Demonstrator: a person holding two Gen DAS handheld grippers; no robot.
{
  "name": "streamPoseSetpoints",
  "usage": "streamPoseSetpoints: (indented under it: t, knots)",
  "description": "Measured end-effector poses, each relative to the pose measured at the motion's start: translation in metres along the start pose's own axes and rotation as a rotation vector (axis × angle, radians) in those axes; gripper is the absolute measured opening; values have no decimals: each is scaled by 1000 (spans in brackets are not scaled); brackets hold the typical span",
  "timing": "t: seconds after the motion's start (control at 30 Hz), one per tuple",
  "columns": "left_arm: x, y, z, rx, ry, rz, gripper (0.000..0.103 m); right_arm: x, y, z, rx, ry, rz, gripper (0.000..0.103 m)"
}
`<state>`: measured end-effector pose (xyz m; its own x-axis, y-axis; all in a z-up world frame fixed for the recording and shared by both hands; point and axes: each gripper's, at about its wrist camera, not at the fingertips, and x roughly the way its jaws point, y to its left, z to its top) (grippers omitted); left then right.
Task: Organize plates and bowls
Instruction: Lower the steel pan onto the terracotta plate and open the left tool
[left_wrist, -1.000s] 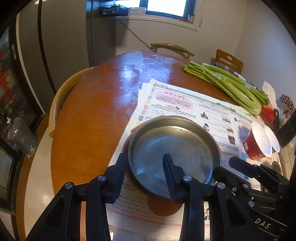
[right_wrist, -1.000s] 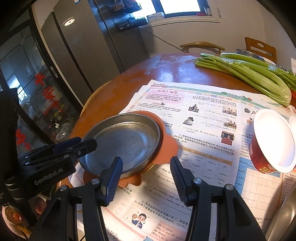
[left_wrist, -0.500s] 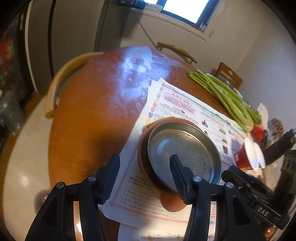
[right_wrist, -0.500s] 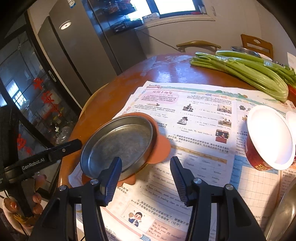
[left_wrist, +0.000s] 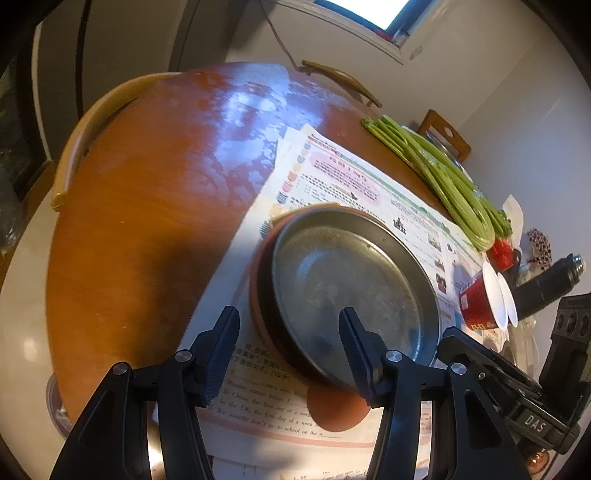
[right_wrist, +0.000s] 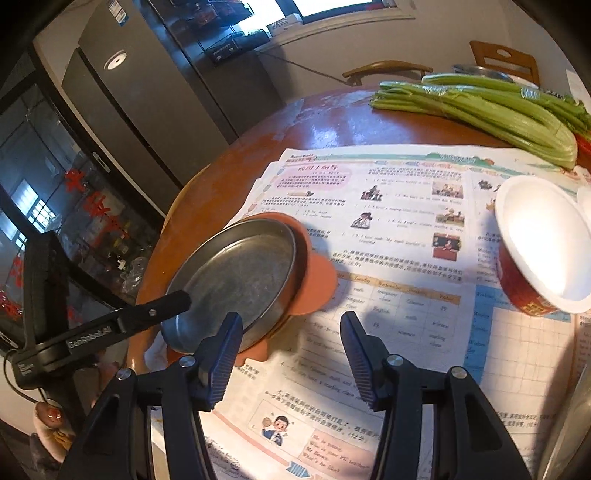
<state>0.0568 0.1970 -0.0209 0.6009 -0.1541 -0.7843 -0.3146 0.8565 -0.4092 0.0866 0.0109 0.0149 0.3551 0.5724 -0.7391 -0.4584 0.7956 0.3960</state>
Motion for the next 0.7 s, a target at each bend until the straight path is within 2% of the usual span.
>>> streamPoseSetpoints:
  t: [0.2,0.33,0.7]
  knots:
    - [15,-5,3,11,35,-33,58,11,9,0,-9,28,14,57]
    - [19,-11,6,26,36,-21,58,19,11,0,-14,41,21,57]
    - [35,-29,19,49,43,-35,57,19,0,9,-22,14,-5,59]
